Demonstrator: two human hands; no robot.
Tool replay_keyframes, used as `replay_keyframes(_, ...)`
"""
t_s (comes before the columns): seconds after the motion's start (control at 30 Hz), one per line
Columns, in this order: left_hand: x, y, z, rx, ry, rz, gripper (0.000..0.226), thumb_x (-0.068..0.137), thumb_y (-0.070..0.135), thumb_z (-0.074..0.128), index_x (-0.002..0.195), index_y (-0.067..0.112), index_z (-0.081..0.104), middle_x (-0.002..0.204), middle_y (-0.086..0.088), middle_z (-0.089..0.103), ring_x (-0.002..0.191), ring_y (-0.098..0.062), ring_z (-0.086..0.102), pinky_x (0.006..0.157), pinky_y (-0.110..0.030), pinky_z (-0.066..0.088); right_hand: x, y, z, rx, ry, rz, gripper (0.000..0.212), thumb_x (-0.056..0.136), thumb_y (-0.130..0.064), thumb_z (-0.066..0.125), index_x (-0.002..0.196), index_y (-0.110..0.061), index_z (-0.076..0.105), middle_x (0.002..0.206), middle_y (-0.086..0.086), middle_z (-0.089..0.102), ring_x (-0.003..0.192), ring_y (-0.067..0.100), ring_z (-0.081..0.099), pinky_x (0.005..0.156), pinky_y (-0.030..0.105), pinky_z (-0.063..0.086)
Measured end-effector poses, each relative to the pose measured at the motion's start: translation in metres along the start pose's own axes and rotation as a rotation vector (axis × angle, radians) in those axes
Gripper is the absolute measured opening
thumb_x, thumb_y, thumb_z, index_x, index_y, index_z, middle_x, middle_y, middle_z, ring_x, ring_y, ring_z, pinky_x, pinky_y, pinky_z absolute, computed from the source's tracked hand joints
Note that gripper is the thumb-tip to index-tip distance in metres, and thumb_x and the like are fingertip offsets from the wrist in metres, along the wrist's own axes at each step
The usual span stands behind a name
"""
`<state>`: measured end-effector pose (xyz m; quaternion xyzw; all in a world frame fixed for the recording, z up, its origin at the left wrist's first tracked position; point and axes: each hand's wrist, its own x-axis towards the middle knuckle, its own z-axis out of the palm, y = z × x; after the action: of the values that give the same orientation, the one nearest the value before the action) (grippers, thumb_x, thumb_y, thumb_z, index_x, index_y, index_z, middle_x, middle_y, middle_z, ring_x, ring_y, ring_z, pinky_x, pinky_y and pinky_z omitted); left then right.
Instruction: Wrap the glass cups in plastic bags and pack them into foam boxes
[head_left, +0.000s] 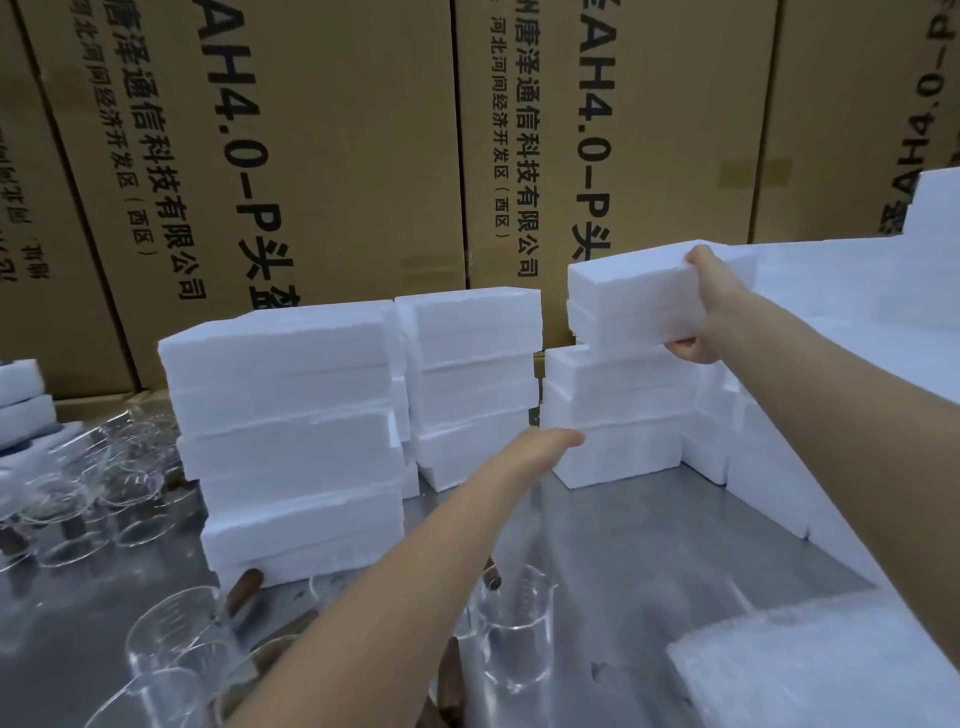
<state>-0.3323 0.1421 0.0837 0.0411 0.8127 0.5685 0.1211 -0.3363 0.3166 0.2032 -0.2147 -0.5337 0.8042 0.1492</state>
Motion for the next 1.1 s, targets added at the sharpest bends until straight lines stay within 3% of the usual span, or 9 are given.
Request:
replay_keyframes(0.07,0.012,-0.005,0.003,0.063,-0.015,0.056,0.039,0.095,0.027,0.057,0.132,0.017,0.047,0.118,0.003,0.054,0.099,-0.012,0.051,0.084,-0.023,0.034,0.009,-0.001,0.007,-0.042,0.002,-0.002,0.045,0.073,-0.047,0.066,0.102,-0.021,0.044,0.083,0.001,0.047,0.07,0.02,0.049,0.054,0.036,0.045)
replay_keyframes(0.2,0.038,-0.02,0.008,0.202,0.034,0.094,0.047,0.09,0.018,0.062,0.131,0.006,0.045,0.129,-0.009,0.056,0.12,-0.024,0.053,0.091,-0.028,0.042,0.023,0.0,0.02,-0.13,0.014,-0.024,0.04,0.072,-0.046,0.067,0.093,-0.019,0.046,0.083,0.001,0.049,0.071,0.02,0.051,0.05,0.037,0.045)
replay_keyframes(0.3,0.052,-0.029,0.013,0.264,0.066,0.076,0.056,0.089,0.024,0.062,0.135,0.008,0.035,0.13,-0.01,0.052,0.12,-0.025,0.052,0.09,-0.027,0.041,0.033,0.007,0.025,-0.194,0.031,-0.053,0.037,0.075,-0.048,0.066,0.078,-0.018,0.043,0.082,0.001,0.048,0.07,0.019,0.05,0.063,0.038,0.05)
replay_keyframes(0.4,0.058,-0.031,0.018,0.243,0.038,0.104,0.061,0.089,0.019,0.063,0.141,0.011,0.031,0.138,-0.008,0.049,0.124,-0.025,0.048,0.097,-0.026,0.04,0.038,0.012,0.027,-0.221,0.068,-0.061,0.051,0.07,-0.053,0.066,0.106,-0.02,0.05,0.099,0.001,0.053,0.084,0.02,0.056,0.073,0.038,0.054)
replay_keyframes(0.5,0.062,-0.031,0.021,0.275,0.002,0.084,0.061,0.091,0.022,0.062,0.143,0.009,0.033,0.144,-0.005,0.043,0.128,-0.025,0.044,0.1,-0.025,0.035,0.041,0.013,0.029,-0.321,0.158,-0.112,0.082,0.071,-0.059,0.062,0.135,-0.018,0.031,0.129,0.004,0.042,0.112,0.026,0.048,0.079,0.035,0.047)
replay_keyframes(0.7,0.066,-0.031,0.027,0.253,-0.011,0.048,0.054,0.087,0.023,0.067,0.132,0.008,0.041,0.133,-0.009,0.051,0.12,-0.025,0.052,0.092,-0.027,0.039,0.057,0.023,0.017,-0.395,0.229,-0.159,0.074,0.071,-0.065,0.053,0.119,-0.012,0.032,0.133,0.005,0.037,0.118,0.028,0.041,0.1,0.038,0.041)
replay_keyframes(0.83,0.066,-0.031,0.03,0.249,-0.031,0.033,0.055,0.084,0.018,0.069,0.131,0.008,0.041,0.131,-0.011,0.054,0.11,-0.025,0.055,0.096,-0.032,0.042,0.064,0.025,0.015,-0.398,0.242,-0.142,0.085,0.074,-0.07,0.051,0.131,-0.011,0.029,0.137,0.006,0.035,0.123,0.028,0.038,0.101,0.037,0.038)
replay_keyframes(1.0,0.067,-0.031,0.029,0.271,-0.061,0.044,0.063,0.085,0.019,0.069,0.137,0.009,0.035,0.135,-0.006,0.05,0.122,-0.024,0.051,0.105,-0.033,0.039,0.07,0.028,0.014,-0.368,0.234,-0.159,0.096,0.075,-0.077,0.045,0.137,-0.008,0.024,0.141,0.007,0.032,0.13,0.03,0.032,0.108,0.043,0.031)
replay_keyframes(1.1,0.062,-0.029,0.024,0.303,-0.089,0.047,0.056,0.088,0.02,0.065,0.136,0.009,0.037,0.132,-0.003,0.051,0.118,-0.021,0.05,0.098,-0.027,0.039,0.071,0.028,0.014,-0.329,0.254,-0.147,0.103,0.075,-0.079,0.043,0.146,-0.009,0.014,0.148,0.01,0.024,0.136,0.032,0.024,0.111,0.045,0.027)
